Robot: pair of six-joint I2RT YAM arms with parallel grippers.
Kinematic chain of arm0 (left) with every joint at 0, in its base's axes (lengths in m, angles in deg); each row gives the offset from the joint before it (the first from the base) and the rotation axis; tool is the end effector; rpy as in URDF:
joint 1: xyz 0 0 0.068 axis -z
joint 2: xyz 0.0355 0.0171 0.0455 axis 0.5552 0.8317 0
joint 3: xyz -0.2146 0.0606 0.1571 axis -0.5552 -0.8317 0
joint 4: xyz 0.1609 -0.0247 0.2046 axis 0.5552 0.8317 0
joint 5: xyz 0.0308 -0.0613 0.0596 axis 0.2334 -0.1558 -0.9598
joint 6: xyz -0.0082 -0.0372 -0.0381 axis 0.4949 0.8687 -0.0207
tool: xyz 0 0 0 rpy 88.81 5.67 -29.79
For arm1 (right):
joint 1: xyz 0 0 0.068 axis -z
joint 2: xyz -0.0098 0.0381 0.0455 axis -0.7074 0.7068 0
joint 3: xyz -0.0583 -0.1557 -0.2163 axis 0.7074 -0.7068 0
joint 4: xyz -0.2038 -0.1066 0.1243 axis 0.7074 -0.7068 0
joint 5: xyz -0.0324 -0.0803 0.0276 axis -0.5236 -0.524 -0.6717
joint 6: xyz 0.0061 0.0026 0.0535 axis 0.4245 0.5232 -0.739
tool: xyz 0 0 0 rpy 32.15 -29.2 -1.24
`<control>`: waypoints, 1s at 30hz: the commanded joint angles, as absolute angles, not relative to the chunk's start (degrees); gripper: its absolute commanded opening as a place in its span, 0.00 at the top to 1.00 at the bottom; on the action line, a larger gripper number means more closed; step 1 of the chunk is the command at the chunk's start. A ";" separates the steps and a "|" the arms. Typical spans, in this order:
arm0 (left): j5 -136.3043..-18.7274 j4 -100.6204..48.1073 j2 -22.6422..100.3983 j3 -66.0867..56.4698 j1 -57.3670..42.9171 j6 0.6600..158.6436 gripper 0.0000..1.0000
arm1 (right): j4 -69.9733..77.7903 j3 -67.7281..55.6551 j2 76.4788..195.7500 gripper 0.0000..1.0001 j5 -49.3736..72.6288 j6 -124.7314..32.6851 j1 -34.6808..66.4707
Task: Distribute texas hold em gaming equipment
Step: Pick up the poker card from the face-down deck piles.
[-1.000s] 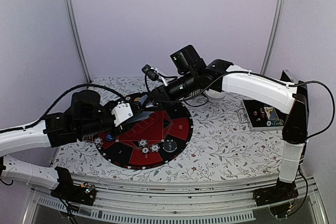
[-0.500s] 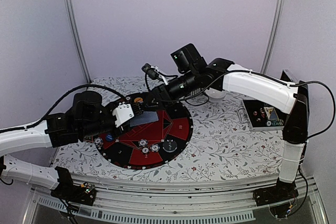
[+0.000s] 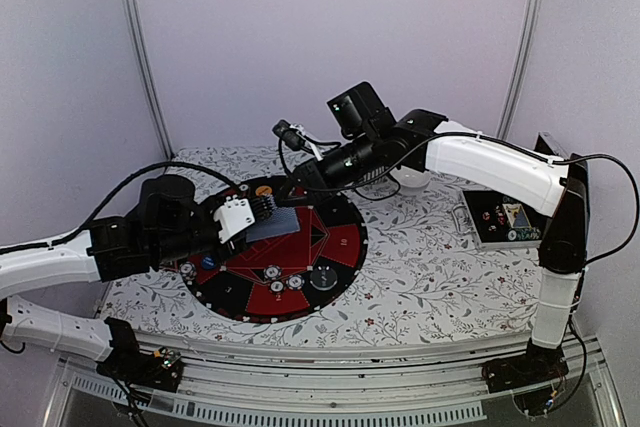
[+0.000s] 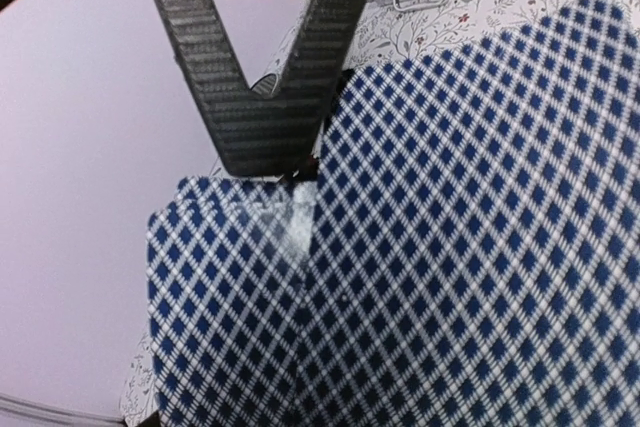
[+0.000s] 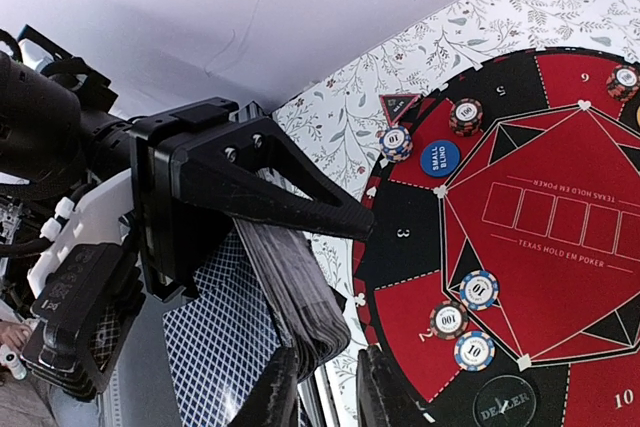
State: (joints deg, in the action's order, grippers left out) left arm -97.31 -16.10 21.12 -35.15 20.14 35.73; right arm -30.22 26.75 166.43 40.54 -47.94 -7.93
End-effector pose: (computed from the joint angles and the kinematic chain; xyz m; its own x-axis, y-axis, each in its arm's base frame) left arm 0.1417 -0.1818 0.2834 0.1641 0.6642 -0.7293 0.7051 0.4380 0.5576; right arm 0.2513 0.3682 0.3438 -0.5045 -0.4661 -0.7268 -0.8585 0.1805 0.4801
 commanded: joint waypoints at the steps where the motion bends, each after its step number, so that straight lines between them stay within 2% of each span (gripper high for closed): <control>1: -97.82 -17.50 20.40 -36.17 19.04 36.69 0.50 | -31.06 27.78 163.63 0.80 40.14 -47.96 -7.43; 6: -97.88 -17.43 20.31 -36.20 18.82 36.87 0.50 | -31.24 27.75 163.43 0.80 39.99 -47.91 -7.34; 7: -97.83 -17.39 20.32 -36.20 18.68 36.87 0.50 | -31.34 27.75 163.41 0.77 40.25 -47.83 -7.30; 9: -97.82 -17.55 20.20 -36.20 18.68 36.87 0.50 | -31.29 27.83 163.58 0.60 40.85 -47.89 -7.30; 10: -97.75 -17.53 20.20 -36.20 18.61 36.87 0.50 | -31.34 27.84 163.62 0.56 40.80 -48.03 -7.29; 17: -97.75 -18.00 19.86 -36.28 18.55 36.87 0.50 | -31.46 28.08 163.86 0.43 41.73 -49.65 -6.34; 30: -98.57 -20.05 19.67 -37.34 18.22 36.28 0.50 | -28.93 23.60 163.47 0.50 51.44 -63.66 -5.33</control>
